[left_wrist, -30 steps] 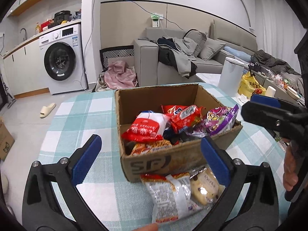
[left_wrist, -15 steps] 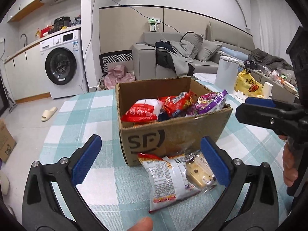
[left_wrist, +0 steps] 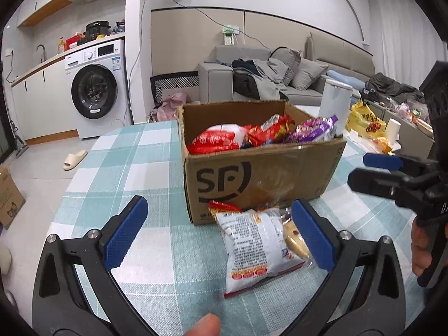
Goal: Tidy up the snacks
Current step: 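Raise both open tools and move toward the white chip bag and cream bread pack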
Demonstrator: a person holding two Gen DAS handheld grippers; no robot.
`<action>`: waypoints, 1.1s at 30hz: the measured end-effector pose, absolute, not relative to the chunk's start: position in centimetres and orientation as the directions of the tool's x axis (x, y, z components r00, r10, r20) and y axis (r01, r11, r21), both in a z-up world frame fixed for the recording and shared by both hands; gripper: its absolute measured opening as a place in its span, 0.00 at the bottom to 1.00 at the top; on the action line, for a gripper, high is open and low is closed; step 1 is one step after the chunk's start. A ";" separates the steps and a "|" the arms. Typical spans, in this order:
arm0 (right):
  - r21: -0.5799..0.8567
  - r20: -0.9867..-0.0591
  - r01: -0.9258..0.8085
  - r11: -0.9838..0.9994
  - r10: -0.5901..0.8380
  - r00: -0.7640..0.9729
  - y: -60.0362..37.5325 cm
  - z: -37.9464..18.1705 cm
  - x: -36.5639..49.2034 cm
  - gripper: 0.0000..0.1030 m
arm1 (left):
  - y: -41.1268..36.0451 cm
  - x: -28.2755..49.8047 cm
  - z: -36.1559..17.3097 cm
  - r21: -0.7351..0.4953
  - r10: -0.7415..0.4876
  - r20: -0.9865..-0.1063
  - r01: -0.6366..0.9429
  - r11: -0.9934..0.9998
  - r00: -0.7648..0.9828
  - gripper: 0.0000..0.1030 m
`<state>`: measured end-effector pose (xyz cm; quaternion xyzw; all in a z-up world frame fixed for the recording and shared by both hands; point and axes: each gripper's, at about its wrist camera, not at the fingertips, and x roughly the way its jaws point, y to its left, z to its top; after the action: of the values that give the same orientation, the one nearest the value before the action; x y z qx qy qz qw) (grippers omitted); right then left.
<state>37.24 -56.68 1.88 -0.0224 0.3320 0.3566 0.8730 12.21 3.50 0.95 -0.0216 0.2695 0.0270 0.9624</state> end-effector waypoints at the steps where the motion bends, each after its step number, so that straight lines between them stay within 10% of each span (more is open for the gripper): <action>1: 0.199 -0.599 -0.638 0.744 0.608 0.521 -56.7 1.8 37.3 1.00 | 3.5 12.2 0.8 -0.026 0.041 -0.520 -0.063 0.998 0.853 0.99; 33: 0.107 -0.807 -0.660 0.744 0.452 0.379 -52.2 -5.4 37.8 1.00 | 4.7 12.7 -1.5 -0.052 0.040 -0.568 -0.085 0.995 0.822 0.99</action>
<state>37.84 -52.22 -5.36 -0.1170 0.4430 0.3381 0.8220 12.69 4.72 -1.52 -0.0374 0.2967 0.0328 0.9537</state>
